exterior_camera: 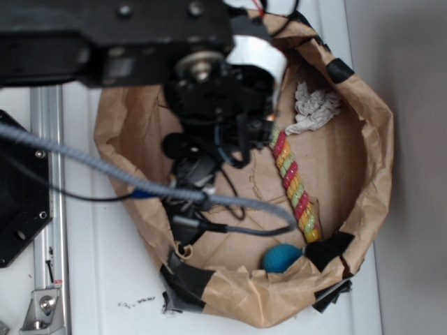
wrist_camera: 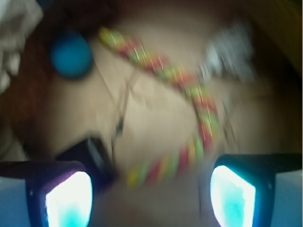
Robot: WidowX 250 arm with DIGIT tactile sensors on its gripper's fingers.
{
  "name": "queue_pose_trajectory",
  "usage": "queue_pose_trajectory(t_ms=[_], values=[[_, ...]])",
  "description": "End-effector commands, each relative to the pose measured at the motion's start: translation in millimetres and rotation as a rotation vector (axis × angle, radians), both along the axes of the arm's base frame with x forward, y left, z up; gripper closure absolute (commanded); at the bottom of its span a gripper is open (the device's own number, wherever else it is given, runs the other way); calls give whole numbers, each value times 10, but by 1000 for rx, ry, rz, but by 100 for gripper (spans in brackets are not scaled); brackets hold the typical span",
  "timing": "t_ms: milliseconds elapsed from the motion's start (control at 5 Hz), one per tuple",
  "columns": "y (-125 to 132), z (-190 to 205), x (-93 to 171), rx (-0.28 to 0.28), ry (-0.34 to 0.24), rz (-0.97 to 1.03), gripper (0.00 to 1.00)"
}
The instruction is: Grab the blue ball.
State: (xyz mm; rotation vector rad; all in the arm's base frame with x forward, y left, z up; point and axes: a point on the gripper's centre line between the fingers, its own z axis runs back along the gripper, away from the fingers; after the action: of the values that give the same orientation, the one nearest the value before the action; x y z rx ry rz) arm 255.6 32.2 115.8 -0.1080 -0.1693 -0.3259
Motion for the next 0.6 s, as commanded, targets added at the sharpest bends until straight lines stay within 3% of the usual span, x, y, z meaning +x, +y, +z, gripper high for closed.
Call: queue_pose_trajectory(t_ms=[0, 200, 400], values=[[-699, -127, 272, 41, -219, -403, 0], [-922, -271, 231, 8, -199, -507, 0], [-1115, -446, 265, 21, -202, -562, 0]])
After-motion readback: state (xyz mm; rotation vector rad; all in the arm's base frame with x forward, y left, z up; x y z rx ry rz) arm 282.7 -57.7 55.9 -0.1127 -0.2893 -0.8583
